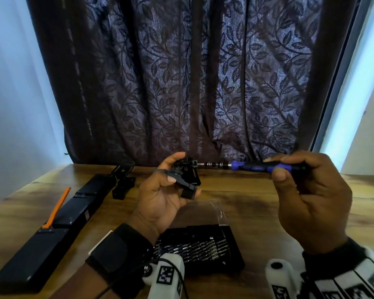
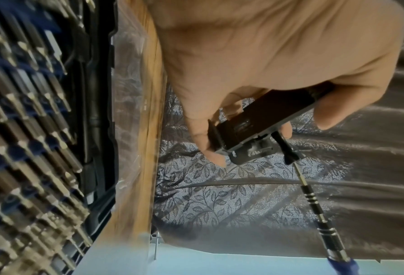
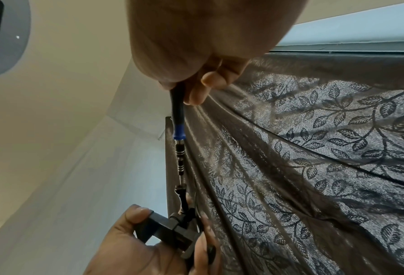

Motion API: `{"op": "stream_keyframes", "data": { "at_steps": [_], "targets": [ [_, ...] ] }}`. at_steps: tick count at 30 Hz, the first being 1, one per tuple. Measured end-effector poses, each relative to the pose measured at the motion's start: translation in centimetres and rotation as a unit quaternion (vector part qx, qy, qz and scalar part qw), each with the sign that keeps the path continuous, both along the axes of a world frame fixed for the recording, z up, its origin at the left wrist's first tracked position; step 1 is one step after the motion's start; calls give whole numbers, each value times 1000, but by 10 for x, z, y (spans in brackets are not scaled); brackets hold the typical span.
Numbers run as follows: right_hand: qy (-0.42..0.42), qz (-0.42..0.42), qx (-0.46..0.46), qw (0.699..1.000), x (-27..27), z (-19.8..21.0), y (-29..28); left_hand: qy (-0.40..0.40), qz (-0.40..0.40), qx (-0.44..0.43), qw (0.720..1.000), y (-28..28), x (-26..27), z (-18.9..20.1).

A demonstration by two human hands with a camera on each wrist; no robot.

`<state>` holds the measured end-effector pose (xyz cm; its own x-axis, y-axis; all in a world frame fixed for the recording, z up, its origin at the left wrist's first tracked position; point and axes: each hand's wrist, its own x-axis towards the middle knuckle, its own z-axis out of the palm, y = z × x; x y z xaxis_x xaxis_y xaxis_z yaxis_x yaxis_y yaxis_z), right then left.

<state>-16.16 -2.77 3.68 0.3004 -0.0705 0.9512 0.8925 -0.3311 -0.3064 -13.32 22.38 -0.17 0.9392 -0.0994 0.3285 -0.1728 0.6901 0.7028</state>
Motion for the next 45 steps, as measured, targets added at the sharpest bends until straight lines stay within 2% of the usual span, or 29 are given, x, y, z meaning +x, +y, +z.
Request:
{"op": "stream_keyframes", "data": {
  "at_steps": [10,15,21,36,41,45],
  "targets": [
    [12,-9,-10,1000,2,0,-3,12,19,44,999,0,0,0],
    [48,-44,-80,995,12,3,-14,-13,107,135,985,2,0,0],
    [106,-25,-159,981,31,-5,-26,18,143,140,979,-3,0,-5],
    [125,-79,-184,972,45,-7,-33,37,162,144,976,-11,-1,-5],
    [127,-19,-179,975,38,-5,-34,29,166,146,975,-12,-4,1],
    [125,-48,-194,972,38,-5,-35,25,174,157,972,-12,-6,2]
  ]
}}
